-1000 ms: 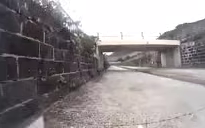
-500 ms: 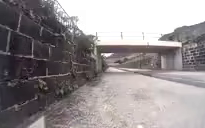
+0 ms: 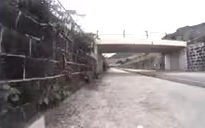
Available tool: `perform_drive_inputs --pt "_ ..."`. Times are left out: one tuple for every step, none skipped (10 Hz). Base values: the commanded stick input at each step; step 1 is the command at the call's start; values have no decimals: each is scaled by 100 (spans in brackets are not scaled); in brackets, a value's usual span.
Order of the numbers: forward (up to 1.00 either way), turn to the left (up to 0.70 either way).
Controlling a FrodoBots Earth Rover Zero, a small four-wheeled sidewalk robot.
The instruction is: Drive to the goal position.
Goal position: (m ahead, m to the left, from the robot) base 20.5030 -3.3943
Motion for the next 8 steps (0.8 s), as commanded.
perform_drive_inputs --pt "100 0" --pt "100 -40" --pt "100 -40" --pt "100 -40" --pt "100 -40" --pt "100 -40" --pt "100 0" --pt "100 0"
